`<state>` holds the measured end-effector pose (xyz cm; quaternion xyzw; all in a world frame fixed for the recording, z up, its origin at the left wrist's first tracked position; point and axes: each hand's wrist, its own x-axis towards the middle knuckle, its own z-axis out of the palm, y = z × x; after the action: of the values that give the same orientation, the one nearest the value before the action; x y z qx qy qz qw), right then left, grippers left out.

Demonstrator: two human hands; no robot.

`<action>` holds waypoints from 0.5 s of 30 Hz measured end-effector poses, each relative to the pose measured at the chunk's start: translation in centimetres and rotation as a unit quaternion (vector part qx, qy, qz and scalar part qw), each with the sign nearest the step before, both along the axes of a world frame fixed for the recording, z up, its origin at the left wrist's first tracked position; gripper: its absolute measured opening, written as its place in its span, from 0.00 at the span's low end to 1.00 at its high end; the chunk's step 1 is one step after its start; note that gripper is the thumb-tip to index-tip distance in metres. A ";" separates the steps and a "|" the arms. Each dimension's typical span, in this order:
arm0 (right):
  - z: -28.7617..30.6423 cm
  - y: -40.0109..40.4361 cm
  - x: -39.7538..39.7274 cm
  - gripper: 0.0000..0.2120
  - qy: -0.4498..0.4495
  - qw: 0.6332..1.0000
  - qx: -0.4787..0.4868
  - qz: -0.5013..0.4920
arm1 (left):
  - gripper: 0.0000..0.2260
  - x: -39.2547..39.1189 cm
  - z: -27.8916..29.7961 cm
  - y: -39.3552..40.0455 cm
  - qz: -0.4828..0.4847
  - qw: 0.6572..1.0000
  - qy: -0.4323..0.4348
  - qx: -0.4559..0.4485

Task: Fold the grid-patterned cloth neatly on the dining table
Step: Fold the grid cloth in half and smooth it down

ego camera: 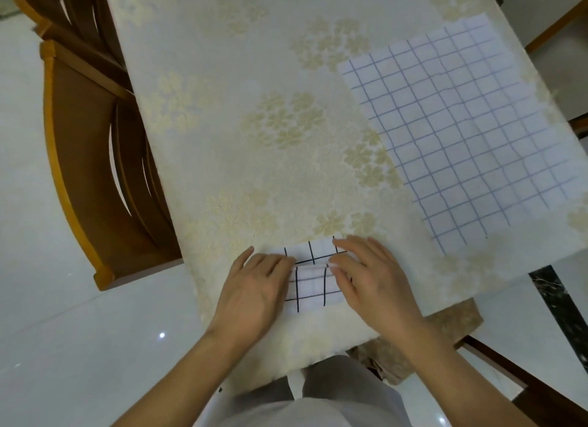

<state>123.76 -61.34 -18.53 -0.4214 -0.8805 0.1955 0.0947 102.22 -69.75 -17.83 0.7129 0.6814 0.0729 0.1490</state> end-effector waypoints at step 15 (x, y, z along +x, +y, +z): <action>-4.6 0.6 -1.6 0.19 0.014 0.999 0.037 0.013 | 0.24 1.9 -4.4 0.3 0.025 1.000 0.018 -0.005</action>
<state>122.14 -60.70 -23.10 -0.4031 -0.8913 0.1698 0.1195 104.17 -69.42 -22.20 0.6963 0.7017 0.0605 0.1382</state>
